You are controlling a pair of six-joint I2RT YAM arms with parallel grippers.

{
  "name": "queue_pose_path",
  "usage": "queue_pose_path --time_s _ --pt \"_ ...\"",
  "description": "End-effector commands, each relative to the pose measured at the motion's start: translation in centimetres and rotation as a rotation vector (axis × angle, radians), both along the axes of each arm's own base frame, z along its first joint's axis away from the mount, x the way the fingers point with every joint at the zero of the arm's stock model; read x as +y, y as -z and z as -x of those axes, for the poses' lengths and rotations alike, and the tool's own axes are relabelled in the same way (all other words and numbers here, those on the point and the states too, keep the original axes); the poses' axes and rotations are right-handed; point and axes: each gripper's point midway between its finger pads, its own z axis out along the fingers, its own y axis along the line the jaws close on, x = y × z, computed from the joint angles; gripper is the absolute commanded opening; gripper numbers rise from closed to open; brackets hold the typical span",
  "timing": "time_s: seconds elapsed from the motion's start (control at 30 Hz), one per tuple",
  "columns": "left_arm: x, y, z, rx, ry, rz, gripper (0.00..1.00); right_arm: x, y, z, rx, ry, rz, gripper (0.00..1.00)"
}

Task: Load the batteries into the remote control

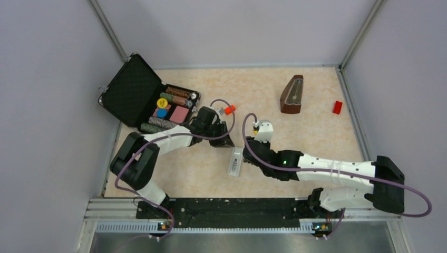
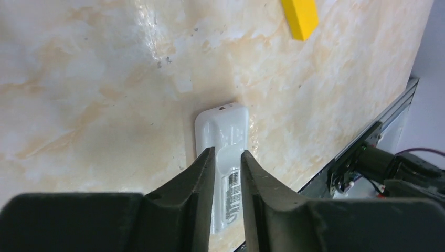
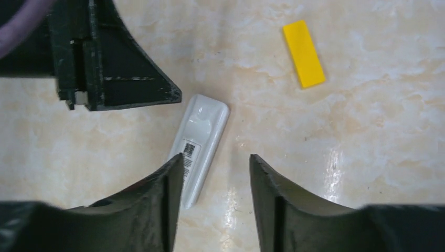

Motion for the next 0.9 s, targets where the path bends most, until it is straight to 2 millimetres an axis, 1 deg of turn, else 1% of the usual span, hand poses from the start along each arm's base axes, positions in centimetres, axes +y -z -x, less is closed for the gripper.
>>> queue_pose_path --time_s 0.0,0.03,0.1,0.13,0.17,0.2,0.23,0.3,0.37,0.4,0.43,0.47,0.5,0.57,0.67,0.73,0.87 --pt "2.1 -5.1 -2.4 -0.148 -0.129 -0.027 0.32 -2.2 -1.1 -0.4 0.064 0.142 0.035 0.56" --pt "3.1 -5.6 -2.5 -0.163 -0.176 -0.045 0.33 -2.0 -0.9 -0.3 0.086 0.147 0.065 0.61" --pt "5.5 -6.8 -2.8 -0.201 -0.290 -0.076 0.41 -1.1 -0.7 -0.4 0.140 0.151 0.118 0.65" --pt "7.2 -7.8 -2.9 -0.230 -0.363 -0.092 0.43 -0.8 -0.3 -0.3 0.172 0.163 0.158 0.67" --pt "8.7 -7.7 -2.9 -0.239 -0.429 -0.137 0.45 0.1 0.1 -0.3 0.201 0.151 0.184 0.69" --pt "10.3 -8.6 -2.7 -0.266 -0.491 -0.155 0.49 1.0 0.7 -0.2 0.231 0.135 0.208 0.71" --pt "11.9 -8.9 -2.6 -0.290 -0.554 -0.186 0.52 1.9 1.3 -0.2 0.258 0.127 0.221 0.72" --pt "14.4 -9.7 -1.7 -0.317 -0.650 -0.215 0.64 3.6 2.7 -0.1 0.319 0.120 0.229 0.76" --pt "16.8 -10.2 -0.5 -0.345 -0.739 -0.243 0.77 4.8 4.1 0.2 0.369 0.122 0.231 0.78" --pt "18.0 -10.2 0.0 -0.361 -0.787 -0.255 0.82 5.0 4.7 0.2 0.382 0.130 0.242 0.78" --pt "19.2 -9.9 0.7 -0.371 -0.827 -0.269 0.86 4.9 5.5 0.2 0.395 0.151 0.259 0.79" --pt "20.2 -10.2 1.3 -0.384 -0.870 -0.265 0.91 4.8 5.9 0.2 0.402 0.170 0.264 0.80" --pt "20.9 -10.4 1.8 -0.400 -0.901 -0.254 0.94 4.7 6.4 0.2 0.411 0.187 0.263 0.81" --pt "21.8 -10.8 2.5 -0.429 -0.938 -0.225 0.96 4.5 7.4 0.5 0.439 0.215 0.254 0.82" --pt "22.2 -11.2 3.5 -0.446 -0.957 -0.180 0.96 4.5 8.9 1.0 0.501 0.214 0.229 0.83" --pt "22.2 -11.3 3.9 -0.446 -0.949 -0.161 0.96 4.6 9.8 1.1 0.541 0.212 0.182 0.84" --pt "21.1 -11.5 4.3 -0.452 -0.894 -0.100 0.96 3.5 11.8 0.9 0.600 0.219 0.109 0.82"
